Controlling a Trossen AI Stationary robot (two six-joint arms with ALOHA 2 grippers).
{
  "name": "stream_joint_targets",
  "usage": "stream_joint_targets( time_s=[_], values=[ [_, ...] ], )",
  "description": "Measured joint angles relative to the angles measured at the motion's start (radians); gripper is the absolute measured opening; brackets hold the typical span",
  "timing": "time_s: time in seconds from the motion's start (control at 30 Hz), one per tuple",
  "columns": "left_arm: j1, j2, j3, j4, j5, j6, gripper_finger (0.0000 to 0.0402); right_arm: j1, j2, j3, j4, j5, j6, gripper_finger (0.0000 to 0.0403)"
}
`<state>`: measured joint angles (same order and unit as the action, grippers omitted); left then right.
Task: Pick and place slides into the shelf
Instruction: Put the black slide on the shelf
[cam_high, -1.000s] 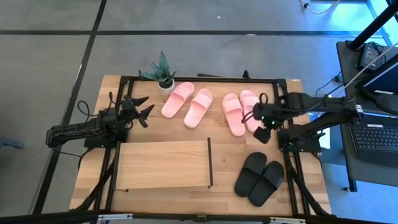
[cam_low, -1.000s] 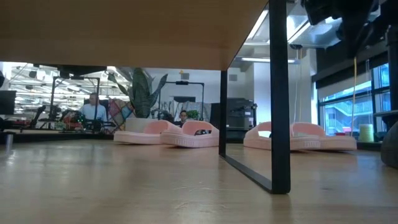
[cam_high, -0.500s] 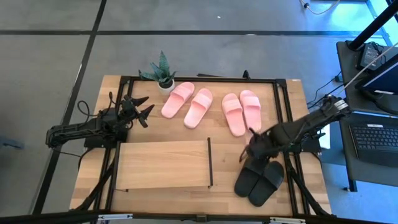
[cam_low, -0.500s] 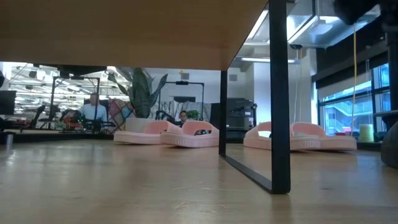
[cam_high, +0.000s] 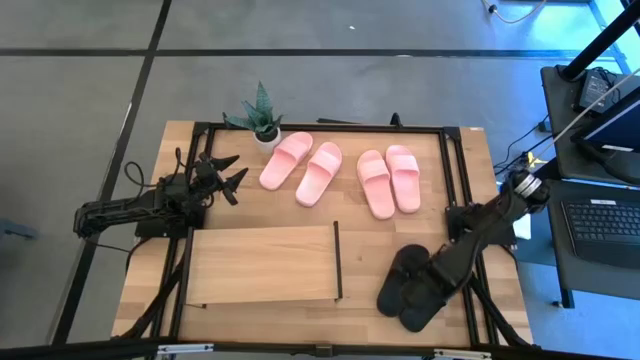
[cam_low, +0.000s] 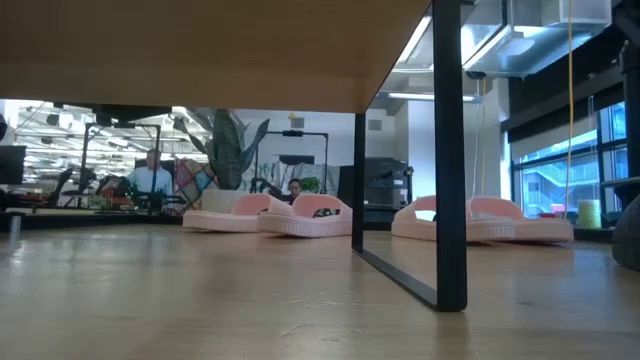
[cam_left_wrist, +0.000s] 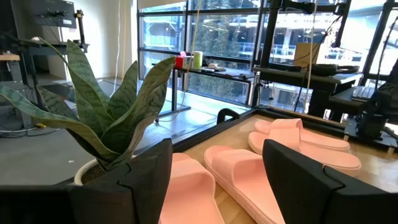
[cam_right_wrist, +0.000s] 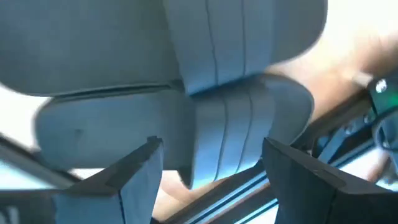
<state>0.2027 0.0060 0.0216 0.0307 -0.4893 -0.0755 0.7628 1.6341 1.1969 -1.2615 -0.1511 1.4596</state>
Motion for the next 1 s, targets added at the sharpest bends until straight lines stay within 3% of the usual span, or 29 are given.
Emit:
stream_joint_targets(
  time_s=[0.23, 0.67, 0.83, 1.0],
  values=[
    [0.000, 0.000, 0.000, 0.000, 0.000, -0.001, 0.0242, 0.083, 0.109, 0.000, 0.009, -0.001, 0.091, 0.0271],
    [0.000, 0.000, 0.000, 0.000, 0.000, -0.004, 0.0242, 0.106, 0.238, 0.000, -0.008, -0.005, 0.125, 0.0267],
    [0.000, 0.000, 0.000, 0.000, 0.000, -0.004, 0.0242, 0.106, 0.241, 0.000, -0.009, -0.012, 0.129, 0.0224],
    [0.000, 0.000, 0.000, 0.000, 0.000, -0.004, 0.0242, 0.105, 0.241, 0.000, -0.034, -0.054, 0.130, 0.0137]
  ],
)
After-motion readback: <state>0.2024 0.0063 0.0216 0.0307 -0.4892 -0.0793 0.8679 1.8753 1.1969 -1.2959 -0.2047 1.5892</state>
